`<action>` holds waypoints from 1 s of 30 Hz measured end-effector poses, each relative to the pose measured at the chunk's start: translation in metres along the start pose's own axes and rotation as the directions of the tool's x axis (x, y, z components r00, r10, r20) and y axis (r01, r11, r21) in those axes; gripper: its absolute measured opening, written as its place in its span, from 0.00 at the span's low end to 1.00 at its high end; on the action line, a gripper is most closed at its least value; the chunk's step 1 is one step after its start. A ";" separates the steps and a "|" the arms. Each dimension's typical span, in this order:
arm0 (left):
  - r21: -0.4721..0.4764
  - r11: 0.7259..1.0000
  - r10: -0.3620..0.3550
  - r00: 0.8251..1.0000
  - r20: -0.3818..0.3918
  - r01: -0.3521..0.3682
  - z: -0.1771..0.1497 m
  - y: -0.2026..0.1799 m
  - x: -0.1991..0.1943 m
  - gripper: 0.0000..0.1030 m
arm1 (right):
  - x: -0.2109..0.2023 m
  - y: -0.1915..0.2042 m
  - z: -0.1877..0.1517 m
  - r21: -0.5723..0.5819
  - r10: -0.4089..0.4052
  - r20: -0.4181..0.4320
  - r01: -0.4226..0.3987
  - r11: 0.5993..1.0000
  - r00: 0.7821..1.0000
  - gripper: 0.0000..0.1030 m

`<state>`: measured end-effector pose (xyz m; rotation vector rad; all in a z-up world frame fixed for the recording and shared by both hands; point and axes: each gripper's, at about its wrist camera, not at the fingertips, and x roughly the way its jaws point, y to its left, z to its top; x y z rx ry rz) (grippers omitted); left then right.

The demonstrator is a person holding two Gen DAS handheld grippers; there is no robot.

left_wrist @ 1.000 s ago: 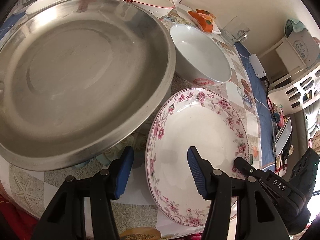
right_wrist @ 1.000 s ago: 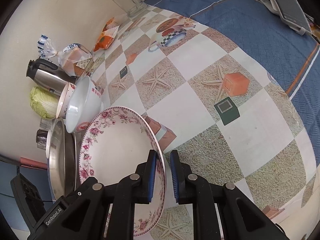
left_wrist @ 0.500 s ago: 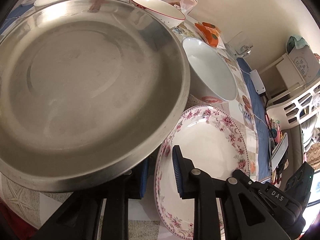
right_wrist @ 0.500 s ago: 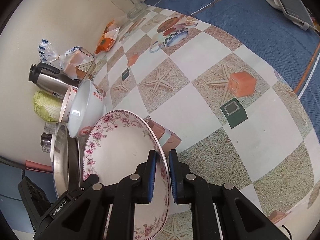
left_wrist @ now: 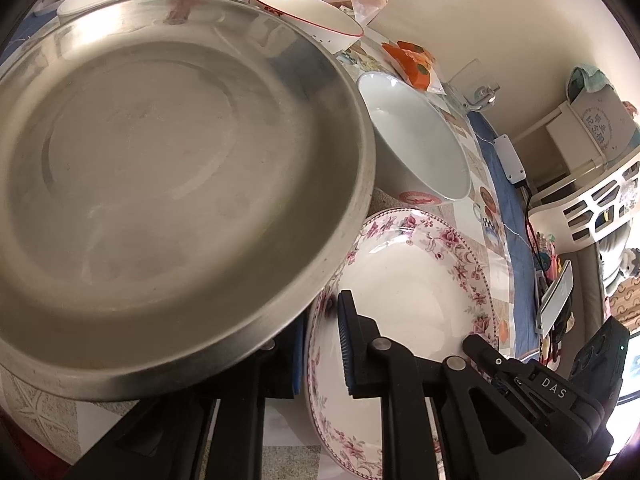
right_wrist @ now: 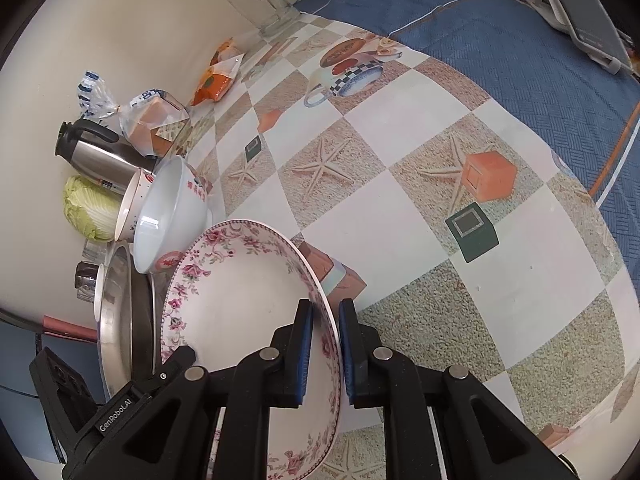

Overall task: Organize plates and bowls
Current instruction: 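Lift and tilt the pink-floral plate up with the right tool, then carry the pink-floral plate with the right tool over the steel basin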

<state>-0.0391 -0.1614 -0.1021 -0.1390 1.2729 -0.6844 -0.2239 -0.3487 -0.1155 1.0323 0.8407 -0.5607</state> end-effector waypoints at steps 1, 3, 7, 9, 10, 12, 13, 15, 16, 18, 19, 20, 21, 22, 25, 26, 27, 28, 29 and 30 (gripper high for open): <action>0.002 1.000 -0.002 1.000 -0.002 0.002 0.000 0.001 0.000 0.15 | 0.000 0.000 0.000 0.001 0.002 0.000 -0.002 1.000 1.000 0.14; 0.007 1.000 -0.005 1.000 -0.010 0.005 0.000 0.000 0.001 0.15 | 0.000 -0.003 0.000 0.015 0.014 -0.002 -0.014 1.000 1.000 0.14; 0.037 0.999 -0.013 0.999 -0.032 0.015 -0.002 -0.007 0.003 0.15 | -0.003 -0.008 0.001 0.031 0.011 0.009 -0.011 0.999 1.000 0.14; 0.052 0.998 -0.016 0.999 -0.040 0.018 -0.005 -0.009 0.003 0.15 | -0.005 -0.012 0.001 0.039 0.007 0.016 -0.008 0.999 1.000 0.15; 0.054 0.998 -0.018 0.999 -0.043 0.021 -0.005 -0.010 0.003 0.15 | -0.006 -0.014 0.001 0.047 0.009 0.019 -0.010 0.999 1.000 0.15; 0.048 0.999 -0.023 0.999 -0.049 0.025 -0.005 -0.009 0.002 0.14 | -0.007 -0.015 0.001 0.052 0.007 0.023 -0.008 0.999 1.000 0.15; 0.035 0.999 -0.029 0.998 -0.053 0.031 -0.004 -0.008 0.002 0.13 | -0.008 -0.014 0.001 0.049 0.001 0.023 -0.003 0.999 1.000 0.15; 0.016 0.999 -0.039 0.998 -0.057 0.039 -0.004 -0.006 0.001 0.13 | -0.009 -0.012 0.000 0.036 -0.014 0.024 0.013 0.999 1.000 0.16; 0.021 0.999 -0.035 0.998 -0.055 0.036 -0.003 -0.007 0.001 0.13 | -0.009 -0.011 0.000 0.032 -0.014 0.024 0.013 0.999 1.000 0.15; 0.047 0.999 -0.023 0.998 -0.050 0.025 -0.004 -0.011 -0.001 0.13 | -0.011 -0.011 -0.001 0.034 -0.008 0.028 0.007 0.999 1.000 0.16; 0.056 0.998 -0.023 0.999 -0.047 0.025 -0.004 -0.013 -0.001 0.13 | -0.012 -0.011 -0.001 0.031 -0.009 0.031 0.008 1.000 0.999 0.16; 0.064 0.998 -0.025 0.999 -0.044 0.028 -0.004 -0.015 -0.003 0.13 | -0.014 -0.010 -0.001 0.023 -0.015 0.038 0.014 1.000 0.999 0.16; 0.070 0.997 -0.028 0.999 -0.041 0.031 -0.003 -0.017 -0.003 0.13 | -0.015 -0.009 -0.001 0.015 -0.019 0.046 0.019 1.000 0.999 0.16; 0.075 0.997 -0.030 0.999 -0.038 0.033 -0.002 -0.017 -0.004 0.13 | -0.018 -0.008 -0.001 0.008 -0.021 0.055 0.020 1.000 0.998 0.16; 0.084 0.996 -0.035 0.999 -0.036 0.038 -0.001 -0.018 -0.006 0.13 | -0.024 -0.005 -0.001 -0.004 -0.014 0.077 0.014 1.000 0.997 0.16; 0.084 0.996 -0.038 0.999 -0.036 0.041 -0.001 -0.019 -0.006 0.13 | -0.025 -0.005 -0.001 -0.008 -0.014 0.083 0.014 1.000 0.996 0.16; 0.085 0.995 -0.041 0.999 -0.035 0.044 -0.001 -0.019 -0.007 0.13 | -0.027 -0.004 -0.002 -0.011 -0.014 0.088 0.015 1.000 0.996 0.16; 0.087 0.995 -0.045 0.998 -0.034 0.048 -0.001 -0.019 -0.008 0.13 | -0.028 -0.003 -0.001 -0.015 -0.015 0.093 0.017 1.000 0.996 0.16; 0.089 0.995 -0.048 0.998 -0.034 0.051 0.000 -0.020 -0.008 0.13 | -0.029 -0.003 -0.001 -0.017 -0.016 0.097 0.018 1.000 0.995 0.16; 0.091 0.994 -0.052 0.998 -0.034 0.054 0.000 -0.021 -0.009 0.13 | -0.031 -0.003 -0.002 -0.018 -0.018 0.101 0.020 1.000 0.995 0.16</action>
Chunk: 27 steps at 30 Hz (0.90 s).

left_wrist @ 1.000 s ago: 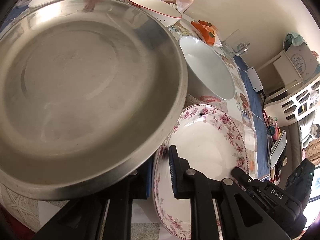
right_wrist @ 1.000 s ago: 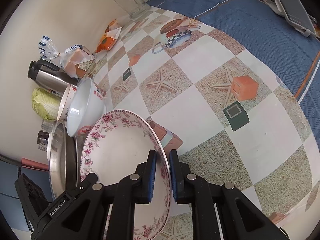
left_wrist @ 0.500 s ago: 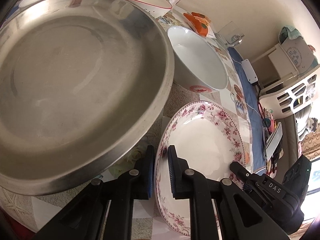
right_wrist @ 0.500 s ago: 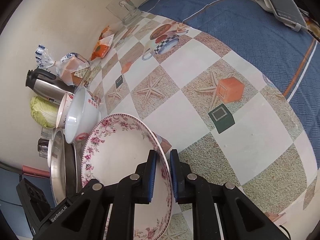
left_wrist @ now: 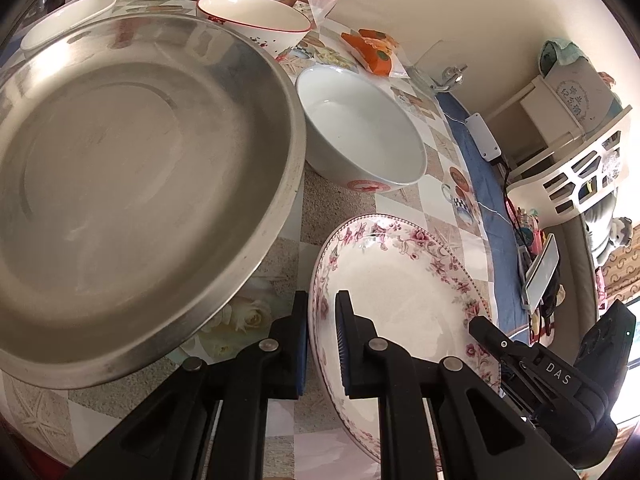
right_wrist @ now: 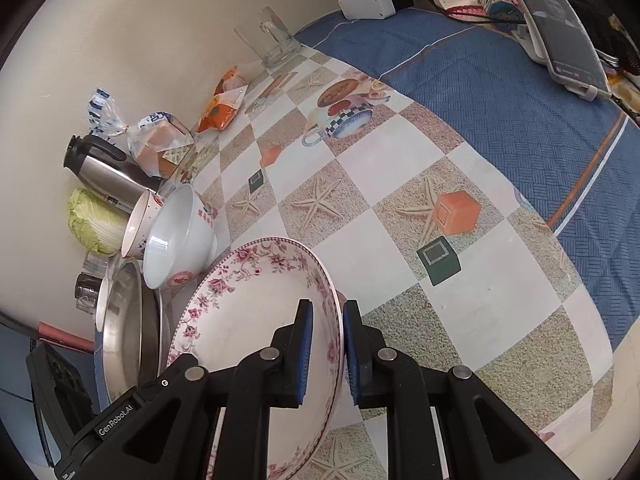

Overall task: Organize plates and bowls
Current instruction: 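Carry the pink-floral plate with the right tool over the steel basin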

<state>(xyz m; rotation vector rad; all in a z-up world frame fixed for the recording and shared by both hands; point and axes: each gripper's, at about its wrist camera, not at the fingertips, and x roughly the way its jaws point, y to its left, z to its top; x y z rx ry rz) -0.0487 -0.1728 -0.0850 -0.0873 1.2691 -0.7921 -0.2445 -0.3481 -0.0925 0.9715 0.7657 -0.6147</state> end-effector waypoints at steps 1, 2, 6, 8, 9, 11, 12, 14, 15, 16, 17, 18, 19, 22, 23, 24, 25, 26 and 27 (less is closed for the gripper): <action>0.004 1.000 -0.003 1.000 0.001 0.003 0.000 -0.001 -0.001 0.13 | -0.001 0.000 0.000 -0.001 -0.002 0.004 0.002 1.000 1.000 0.16; 0.009 1.000 -0.003 1.000 0.002 0.003 0.001 -0.002 -0.002 0.13 | -0.002 0.000 0.001 -0.001 -0.004 0.007 0.004 1.000 1.000 0.16; 0.024 1.000 -0.004 1.000 0.006 0.004 0.001 -0.005 -0.003 0.13 | -0.005 0.000 0.001 -0.005 -0.005 0.017 0.005 1.000 1.000 0.16; 0.027 1.000 -0.008 1.000 0.008 0.007 0.001 -0.006 -0.004 0.13 | -0.008 0.001 0.001 -0.010 -0.004 0.024 0.004 1.000 1.000 0.16; 0.028 1.000 -0.011 1.000 0.010 0.010 0.002 -0.006 -0.005 0.13 | -0.009 0.001 0.000 -0.011 -0.003 0.029 0.003 1.000 1.000 0.16; 0.032 0.999 -0.017 1.000 0.015 0.017 0.002 -0.007 -0.007 0.13 | -0.013 0.002 0.000 -0.013 0.001 0.041 0.000 1.000 0.999 0.16; 0.034 0.999 -0.022 1.000 0.018 0.021 0.002 -0.008 -0.009 0.13 | -0.014 0.002 0.000 -0.014 0.003 0.047 -0.002 1.000 0.999 0.16; 0.046 0.998 -0.034 0.999 0.029 0.033 0.002 -0.010 -0.014 0.13 | -0.017 0.003 0.001 -0.016 0.004 0.060 -0.003 1.000 0.998 0.16; 0.056 0.998 -0.038 0.999 0.034 0.036 0.002 -0.013 -0.016 0.13 | -0.019 0.003 0.000 -0.016 0.004 0.066 -0.003 1.000 0.998 0.16; 0.067 0.997 -0.040 0.998 0.041 0.037 0.003 -0.015 -0.018 0.13 | -0.021 0.003 0.001 -0.015 0.005 0.073 -0.004 1.000 0.997 0.16; 0.078 0.996 -0.041 0.998 0.047 0.037 0.003 -0.018 -0.020 0.13 | -0.023 0.003 0.000 -0.014 0.008 0.080 -0.006 1.000 0.997 0.16; 0.090 0.995 -0.040 0.998 0.055 0.035 0.003 -0.020 -0.022 0.13 | -0.025 0.003 0.000 -0.014 0.009 0.087 -0.007 1.000 0.996 0.16; 0.101 0.994 -0.039 0.997 0.063 0.033 0.003 -0.022 -0.024 0.13 | -0.027 0.003 0.000 -0.016 0.008 0.094 -0.007 1.000 0.996 0.16; 0.124 0.992 -0.040 0.996 0.083 0.030 0.004 -0.027 -0.030 0.13 | -0.031 0.005 0.000 -0.021 0.008 0.110 -0.006 1.000 0.994 0.16; 0.127 0.991 -0.043 0.995 0.088 0.031 0.005 -0.027 -0.032 0.13 | -0.032 0.005 0.000 -0.023 0.010 0.115 -0.007 1.000 0.993 0.16; 0.128 0.991 -0.045 0.995 0.093 0.033 0.006 -0.027 -0.034 0.13 | -0.032 0.006 0.000 -0.027 0.011 0.120 -0.008 1.000 0.993 0.16; 0.128 0.991 -0.046 0.994 0.099 0.033 0.007 -0.027 -0.036 0.13 | -0.033 0.008 0.000 -0.031 0.013 0.125 -0.009 0.999 0.992 0.16; 0.128 0.991 -0.046 0.993 0.104 0.033 0.008 -0.026 -0.038 0.13 | -0.034 0.010 0.000 -0.036 0.015 0.129 -0.011 0.999 0.991 0.16; 0.129 0.991 -0.045 0.993 0.110 0.030 0.010 -0.026 -0.040 0.13 | -0.035 0.012 0.000 -0.043 0.017 0.133 -0.012 0.999 0.991 0.16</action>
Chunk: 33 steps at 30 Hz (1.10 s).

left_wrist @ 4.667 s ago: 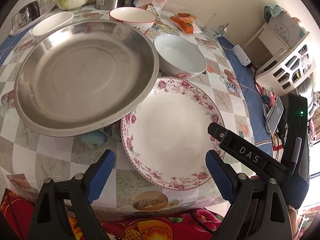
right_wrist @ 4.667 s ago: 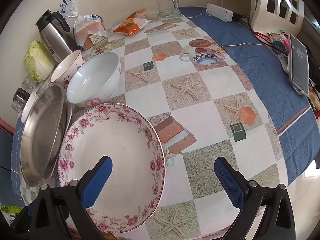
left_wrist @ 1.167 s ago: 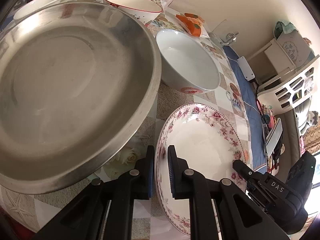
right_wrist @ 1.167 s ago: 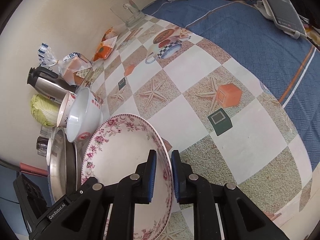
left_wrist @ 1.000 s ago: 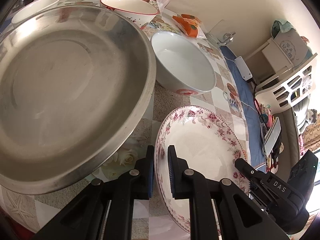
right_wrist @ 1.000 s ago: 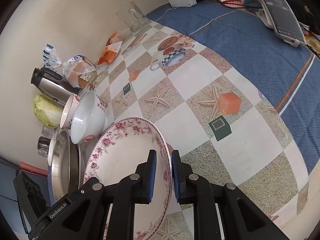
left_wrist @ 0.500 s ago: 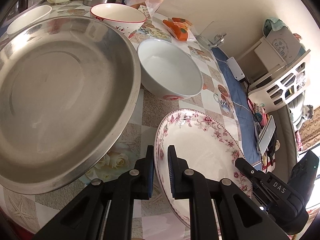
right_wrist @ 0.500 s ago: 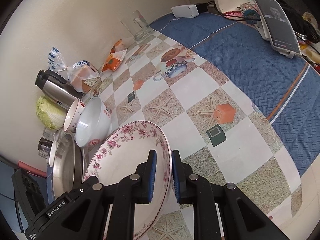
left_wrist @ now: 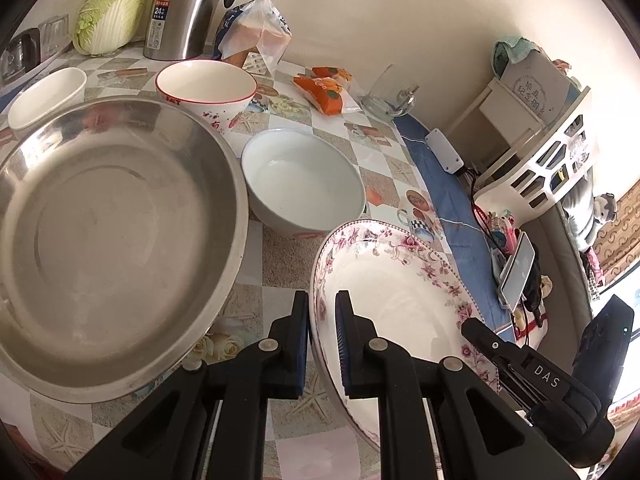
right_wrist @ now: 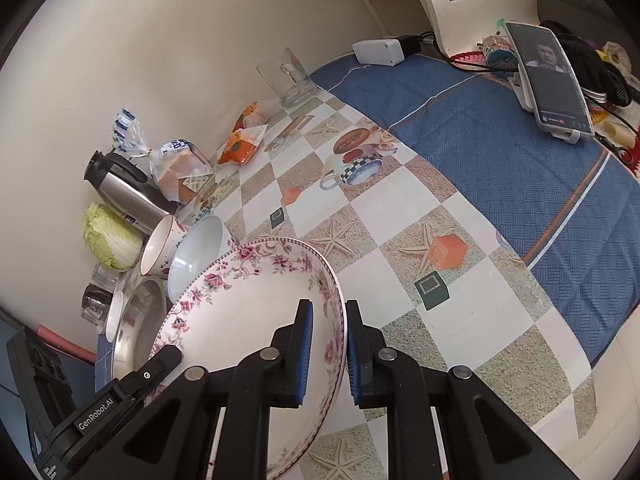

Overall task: Organize plates and bowls
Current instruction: 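Carry the pink-floral plate with the right tool over the steel basin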

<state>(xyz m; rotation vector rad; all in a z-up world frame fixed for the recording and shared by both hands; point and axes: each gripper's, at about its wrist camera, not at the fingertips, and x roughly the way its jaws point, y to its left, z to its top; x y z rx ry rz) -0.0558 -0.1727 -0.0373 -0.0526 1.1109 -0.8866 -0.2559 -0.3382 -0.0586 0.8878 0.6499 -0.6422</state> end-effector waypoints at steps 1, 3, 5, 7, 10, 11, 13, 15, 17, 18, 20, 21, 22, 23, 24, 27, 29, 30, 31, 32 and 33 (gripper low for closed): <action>0.000 1.000 0.002 1.000 0.005 -0.002 0.001 0.001 -0.002 0.13 | 0.000 0.003 0.000 -0.006 0.002 0.003 -0.002 1.000 1.000 0.16; -0.005 1.000 0.003 1.000 0.011 -0.003 0.004 0.005 -0.006 0.13 | -0.001 0.008 -0.001 -0.017 0.005 0.005 -0.005 1.000 1.000 0.16; -0.016 1.000 -0.002 1.000 0.018 0.003 0.006 0.009 -0.009 0.13 | -0.001 0.013 -0.003 -0.023 0.012 0.006 -0.012 1.000 1.000 0.16; -0.026 1.000 -0.007 1.000 0.024 0.008 0.009 0.014 -0.012 0.13 | -0.002 0.019 -0.004 -0.030 0.017 0.008 -0.017 0.999 1.000 0.16; -0.030 1.000 -0.007 0.999 0.034 0.008 0.013 0.019 -0.017 0.13 | -0.002 0.028 -0.005 -0.045 0.020 0.014 -0.020 0.999 1.000 0.16; -0.028 1.000 -0.005 0.999 0.039 0.006 0.014 0.021 -0.019 0.13 | -0.003 0.031 -0.005 -0.050 0.022 0.019 -0.021 0.999 1.000 0.16; -0.024 1.000 -0.002 0.999 0.050 0.003 0.017 0.024 -0.024 0.13 | -0.004 0.038 -0.006 -0.060 0.026 0.027 -0.025 0.998 0.999 0.16; -0.023 1.000 -0.001 0.998 0.062 0.003 0.020 0.027 -0.029 0.13 | -0.005 0.044 -0.006 -0.064 0.031 0.031 -0.029 0.998 0.999 0.16; -0.027 1.000 0.000 0.997 0.071 0.002 0.023 0.031 -0.033 0.13 | -0.004 0.051 -0.005 -0.072 0.033 0.033 -0.030 0.997 0.999 0.16; -0.029 1.000 0.003 0.997 0.074 0.000 0.024 0.033 -0.035 0.13 | -0.003 0.054 -0.005 -0.077 0.032 0.033 -0.029 0.997 0.999 0.16; -0.039 0.999 0.008 0.997 0.078 -0.005 0.027 0.039 -0.037 0.13 | 0.000 0.061 -0.004 -0.082 0.034 0.028 -0.031 0.996 0.999 0.16; -0.046 0.999 0.010 0.997 0.079 -0.006 0.028 0.042 -0.038 0.13 | 0.001 0.064 -0.004 -0.085 0.035 0.026 -0.033 0.996 0.999 0.16; -0.053 0.999 0.012 0.997 0.080 -0.007 0.029 0.045 -0.039 0.13 | 0.002 0.068 -0.003 -0.091 0.034 0.025 -0.032 0.995 0.999 0.16; -0.060 0.998 0.014 0.997 0.082 -0.009 0.030 0.048 -0.040 0.13 | 0.003 0.072 -0.003 -0.100 0.033 0.025 -0.030 0.995 0.999 0.16; -0.068 0.998 0.017 0.996 0.086 -0.012 0.032 0.051 -0.041 0.13 | 0.004 0.077 -0.003 -0.109 0.031 0.026 -0.028 0.994 0.999 0.16; -0.095 0.995 0.025 0.995 0.099 -0.016 0.035 0.062 -0.046 0.13 | 0.006 0.092 -0.003 -0.138 0.031 0.027 -0.027 0.990 0.999 0.16; -0.116 0.993 0.027 0.994 0.106 -0.014 0.038 0.070 -0.050 0.13 | 0.009 0.101 -0.003 -0.155 0.033 0.024 -0.029 0.988 0.999 0.16; -0.127 0.992 0.027 0.994 0.108 -0.014 0.039 0.074 -0.050 0.13 | 0.010 0.105 -0.004 -0.163 0.034 0.022 -0.030 0.986 0.999 0.16; -0.136 0.991 0.029 0.993 0.111 -0.014 0.041 0.078 -0.052 0.13 | 0.012 0.110 -0.004 -0.169 0.036 0.019 -0.032 0.985 0.999 0.16; -0.144 0.989 0.032 0.993 0.114 -0.016 0.041 0.081 -0.054 0.13 | 0.013 0.114 -0.004 -0.175 0.038 0.016 -0.035 0.984 0.999 0.16; -0.151 0.988 0.037 0.992 0.118 -0.019 0.043 0.084 -0.056 0.13 | 0.015 0.118 -0.004 -0.180 0.041 0.013 -0.038 0.983 0.999 0.16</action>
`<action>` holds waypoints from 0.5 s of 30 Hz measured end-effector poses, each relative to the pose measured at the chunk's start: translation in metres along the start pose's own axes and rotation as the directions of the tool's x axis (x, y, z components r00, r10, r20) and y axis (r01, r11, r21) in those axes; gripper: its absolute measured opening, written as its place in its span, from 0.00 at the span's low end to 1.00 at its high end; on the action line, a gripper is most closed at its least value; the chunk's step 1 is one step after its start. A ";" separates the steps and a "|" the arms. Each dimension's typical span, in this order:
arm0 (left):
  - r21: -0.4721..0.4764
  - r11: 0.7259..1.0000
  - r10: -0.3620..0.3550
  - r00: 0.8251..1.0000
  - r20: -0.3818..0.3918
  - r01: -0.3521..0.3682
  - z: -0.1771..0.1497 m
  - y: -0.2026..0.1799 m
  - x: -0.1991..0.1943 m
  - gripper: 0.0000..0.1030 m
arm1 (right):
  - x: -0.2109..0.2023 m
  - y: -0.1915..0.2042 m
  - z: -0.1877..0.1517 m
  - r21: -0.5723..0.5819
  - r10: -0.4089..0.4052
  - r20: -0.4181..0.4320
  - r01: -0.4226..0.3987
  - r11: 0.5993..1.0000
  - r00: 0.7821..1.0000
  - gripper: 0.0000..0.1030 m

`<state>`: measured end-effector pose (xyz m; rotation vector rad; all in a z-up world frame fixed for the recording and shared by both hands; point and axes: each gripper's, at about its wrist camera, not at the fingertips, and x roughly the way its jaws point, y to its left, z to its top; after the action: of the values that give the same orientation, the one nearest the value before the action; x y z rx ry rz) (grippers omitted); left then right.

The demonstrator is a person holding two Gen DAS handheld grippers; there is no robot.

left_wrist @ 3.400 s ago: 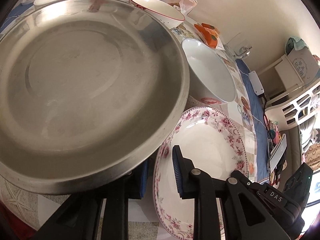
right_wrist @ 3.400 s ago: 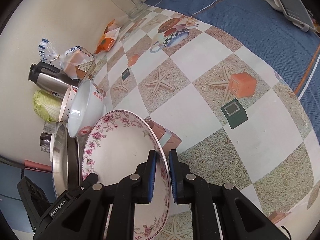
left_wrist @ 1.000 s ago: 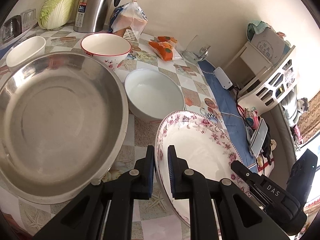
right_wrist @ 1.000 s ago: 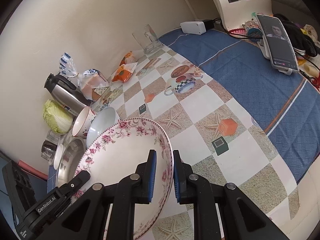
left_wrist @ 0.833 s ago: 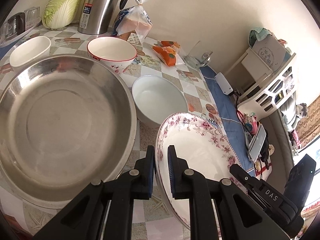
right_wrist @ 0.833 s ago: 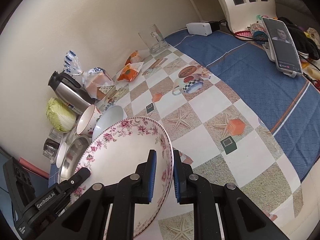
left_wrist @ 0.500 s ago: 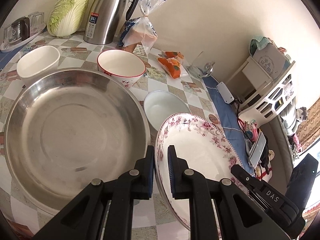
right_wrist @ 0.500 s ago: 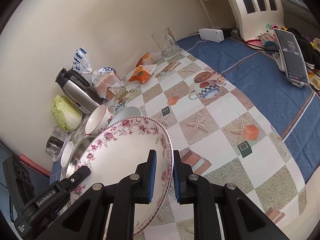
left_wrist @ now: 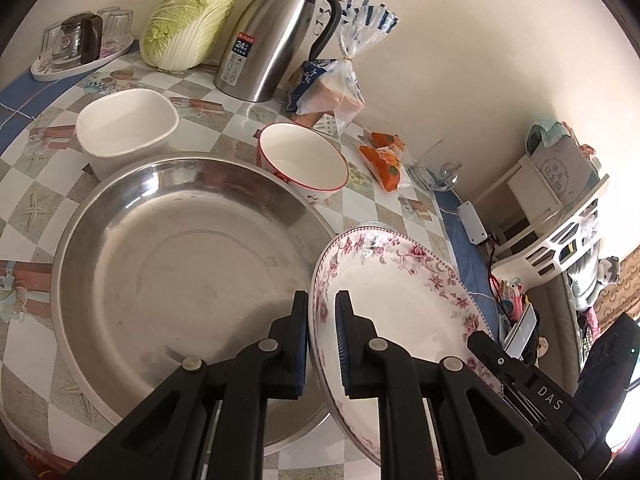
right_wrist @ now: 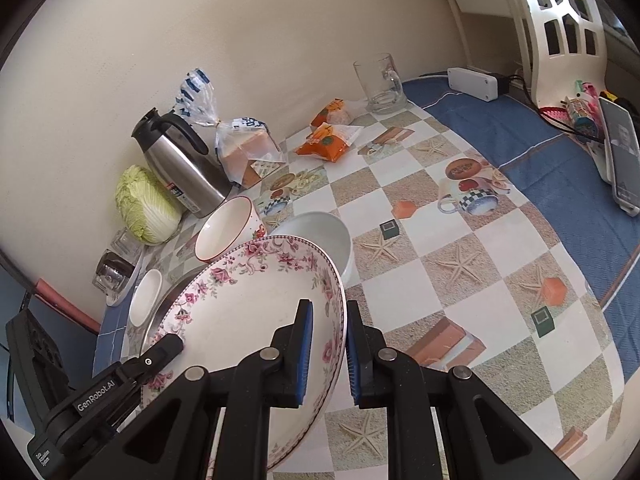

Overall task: Organize plates and bowls
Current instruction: 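Carry the pink-floral plate with the right tool over the steel basin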

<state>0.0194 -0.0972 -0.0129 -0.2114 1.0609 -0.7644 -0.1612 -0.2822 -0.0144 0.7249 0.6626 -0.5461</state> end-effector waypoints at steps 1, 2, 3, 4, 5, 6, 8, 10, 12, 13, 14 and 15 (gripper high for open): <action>-0.004 1.000 0.004 1.000 0.006 -0.003 0.002 0.003 -0.002 0.13 | 0.002 0.004 0.000 -0.006 0.003 -0.003 -0.003 1.000 1.000 0.16; -0.007 1.000 0.007 1.000 0.012 -0.007 0.004 0.005 -0.004 0.13 | 0.004 0.008 0.001 -0.012 0.006 -0.006 -0.006 1.000 1.000 0.16; -0.011 1.000 0.009 1.000 0.016 -0.009 0.005 0.008 -0.006 0.13 | 0.006 0.012 0.001 -0.018 0.010 -0.009 -0.010 1.000 1.000 0.16; -0.016 1.000 0.009 1.000 0.021 -0.009 0.007 0.010 -0.007 0.13 | 0.007 0.015 0.002 -0.023 0.014 -0.012 -0.015 1.000 1.000 0.16; -0.022 1.000 0.008 1.000 0.025 -0.008 0.009 0.013 -0.009 0.13 | 0.009 0.018 0.002 -0.027 0.019 -0.015 -0.019 0.999 1.000 0.16; -0.028 1.000 0.007 1.000 0.029 -0.006 0.010 0.015 -0.010 0.13 | 0.010 0.021 0.003 -0.029 0.022 -0.016 -0.023 0.999 1.000 0.16; -0.041 0.999 0.007 0.999 0.037 -0.005 0.013 0.020 -0.013 0.13 | 0.013 0.027 0.004 -0.037 0.028 -0.021 -0.028 0.999 0.999 0.16; -0.056 0.998 0.010 0.999 0.045 -0.008 0.016 0.025 -0.014 0.13 | 0.016 0.034 0.005 -0.045 0.030 -0.027 -0.031 0.998 0.999 0.16; -0.073 0.997 0.017 0.999 0.049 -0.014 0.019 0.031 -0.016 0.13 | 0.021 0.041 0.006 -0.058 0.028 -0.034 -0.030 0.998 0.999 0.16; -0.082 0.997 0.021 0.998 0.051 -0.017 0.021 0.034 -0.017 0.13 | 0.023 0.045 0.007 -0.064 0.027 -0.037 -0.030 0.997 0.999 0.16; -0.091 0.996 0.024 0.998 0.054 -0.019 0.022 0.037 -0.018 0.13 | 0.025 0.049 0.007 -0.071 0.028 -0.041 -0.031 0.997 0.999 0.16; -0.101 0.995 0.026 0.998 0.056 -0.021 0.023 0.040 -0.019 0.13 | 0.028 0.052 0.008 -0.075 0.031 -0.046 -0.034 0.997 0.998 0.16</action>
<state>0.0529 -0.0602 -0.0083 -0.3044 1.0470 -0.6808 -0.1058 -0.2613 -0.0077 0.6767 0.7082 -0.4736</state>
